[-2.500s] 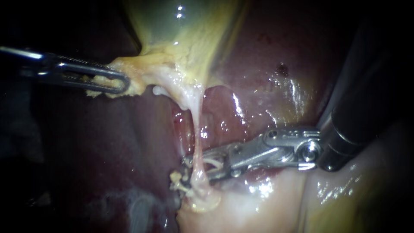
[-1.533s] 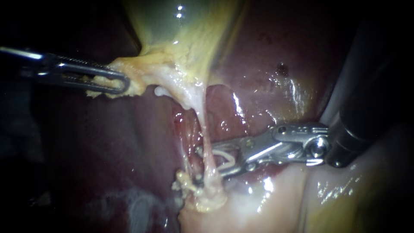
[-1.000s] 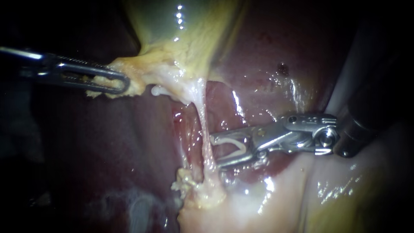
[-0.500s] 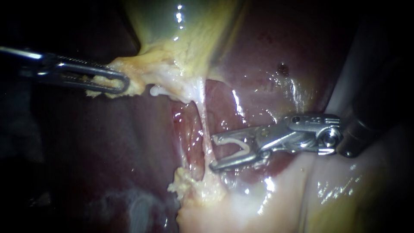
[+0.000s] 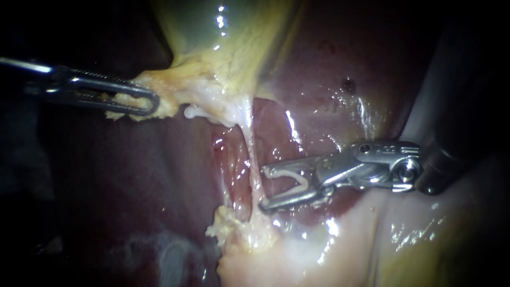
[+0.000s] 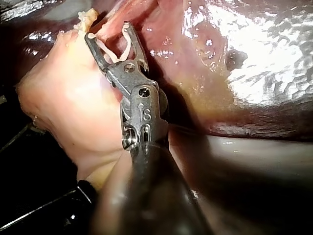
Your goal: Clipping first clip right tube
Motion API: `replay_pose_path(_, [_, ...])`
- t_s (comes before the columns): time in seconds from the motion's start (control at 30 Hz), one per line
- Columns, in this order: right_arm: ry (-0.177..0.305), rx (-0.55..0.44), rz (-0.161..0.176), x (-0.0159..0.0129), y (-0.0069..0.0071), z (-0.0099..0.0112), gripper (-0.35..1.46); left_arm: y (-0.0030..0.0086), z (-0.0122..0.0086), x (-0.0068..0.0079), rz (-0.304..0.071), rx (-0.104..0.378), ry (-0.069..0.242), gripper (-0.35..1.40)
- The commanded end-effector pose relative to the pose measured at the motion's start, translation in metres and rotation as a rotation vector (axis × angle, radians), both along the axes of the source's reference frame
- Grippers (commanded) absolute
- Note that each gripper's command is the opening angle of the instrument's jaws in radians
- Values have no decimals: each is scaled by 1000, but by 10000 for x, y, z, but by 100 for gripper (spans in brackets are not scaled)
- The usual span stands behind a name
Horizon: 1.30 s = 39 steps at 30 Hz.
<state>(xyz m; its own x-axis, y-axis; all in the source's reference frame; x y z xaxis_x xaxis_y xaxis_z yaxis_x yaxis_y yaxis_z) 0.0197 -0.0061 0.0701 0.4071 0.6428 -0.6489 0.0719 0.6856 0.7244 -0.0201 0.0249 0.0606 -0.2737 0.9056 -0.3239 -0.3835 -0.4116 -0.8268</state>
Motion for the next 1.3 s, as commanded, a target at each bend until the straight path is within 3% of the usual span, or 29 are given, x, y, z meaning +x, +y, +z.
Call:
replay_pose_path(0.03, [-4, 6, 1, 2, -3, 1, 50, 0, 0, 0, -1, 0, 0, -35])
replay_pose_path(0.2, [-22, 27, 9, 15, -14, 12, 50, 0, 0, 0, -1, -1, 0, -35])
replay_pose_path(0.43, [11, 88, 10, 24, -22, 11, 50, -1, 0, -1, -1, -1, 1, -35])
replay_pose_path(0.9, [110, 211, 5, 48, -44, -16, 50, -1, 1, -1, -1, -1, 1, -35])
replay_pose_path(1.1, [149, 244, -4, 51, -45, -29, 50, -1, 1, -1, -1, -1, 1, -35])
replay_pose_path(1.3, [187, 273, 10, 54, -47, -47, 50, -1, 1, 0, -1, -1, 1, -35])
